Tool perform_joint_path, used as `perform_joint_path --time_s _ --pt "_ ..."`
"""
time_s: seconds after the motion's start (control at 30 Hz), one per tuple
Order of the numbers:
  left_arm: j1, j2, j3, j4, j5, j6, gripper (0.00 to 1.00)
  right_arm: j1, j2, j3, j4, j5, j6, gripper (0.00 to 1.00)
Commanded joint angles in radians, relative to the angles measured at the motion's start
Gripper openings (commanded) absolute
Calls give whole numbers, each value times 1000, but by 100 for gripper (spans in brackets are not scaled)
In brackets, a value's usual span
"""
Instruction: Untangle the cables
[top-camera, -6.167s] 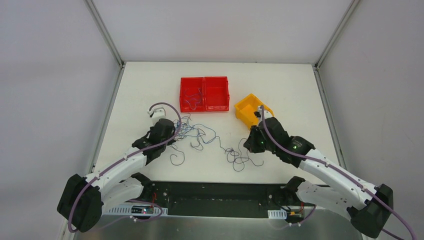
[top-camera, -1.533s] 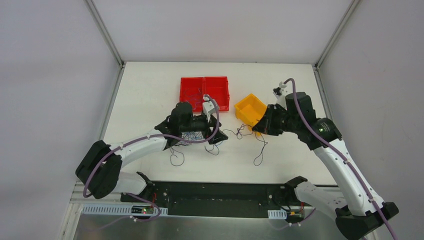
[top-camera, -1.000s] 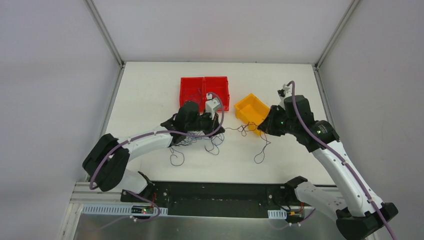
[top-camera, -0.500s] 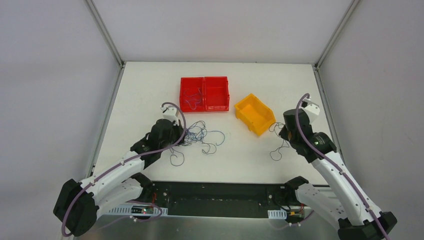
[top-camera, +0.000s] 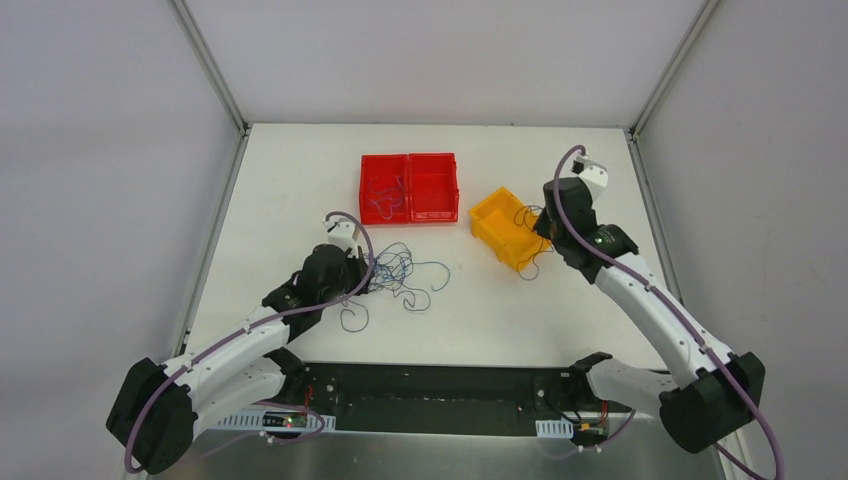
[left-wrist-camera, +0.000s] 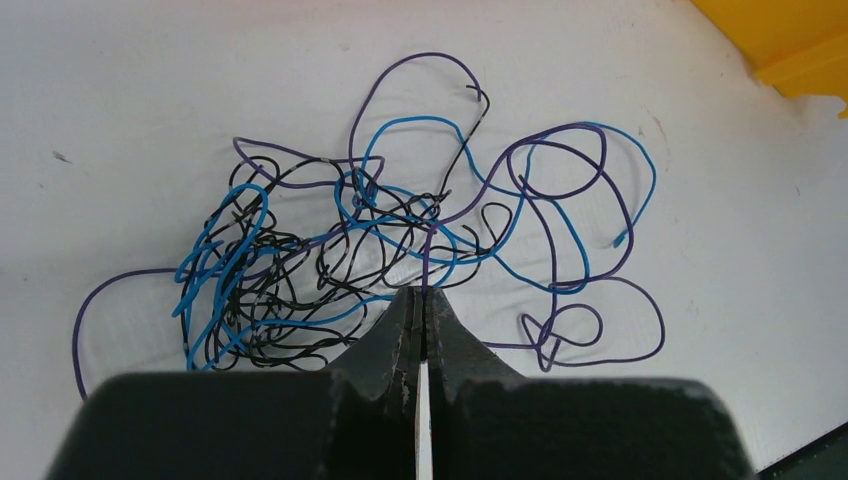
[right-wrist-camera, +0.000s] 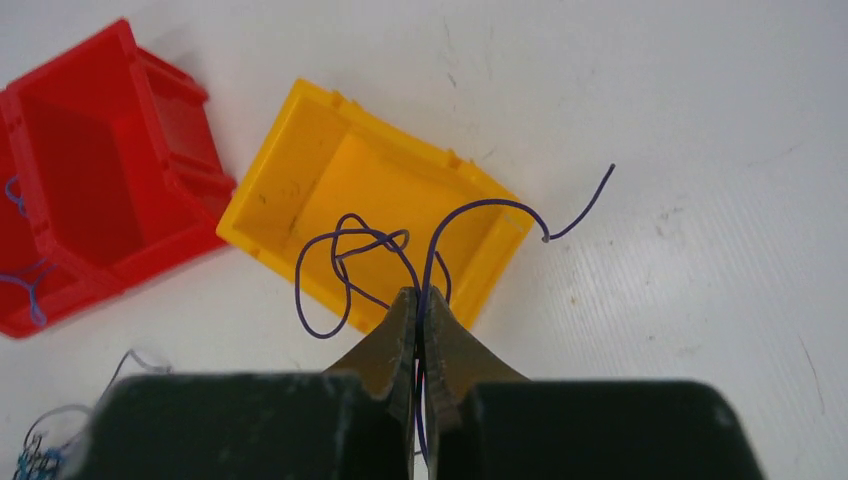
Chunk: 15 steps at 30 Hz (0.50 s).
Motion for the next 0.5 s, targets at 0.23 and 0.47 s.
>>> perform_joint_path --time_s 0.23,0.47 --pt "5 -21 -72 149 69 40 0 10 266 -9 738 278 -275 0" --pt "5 -24 -72 158 64 44 0 89 418 -36 978 317 -416 0"
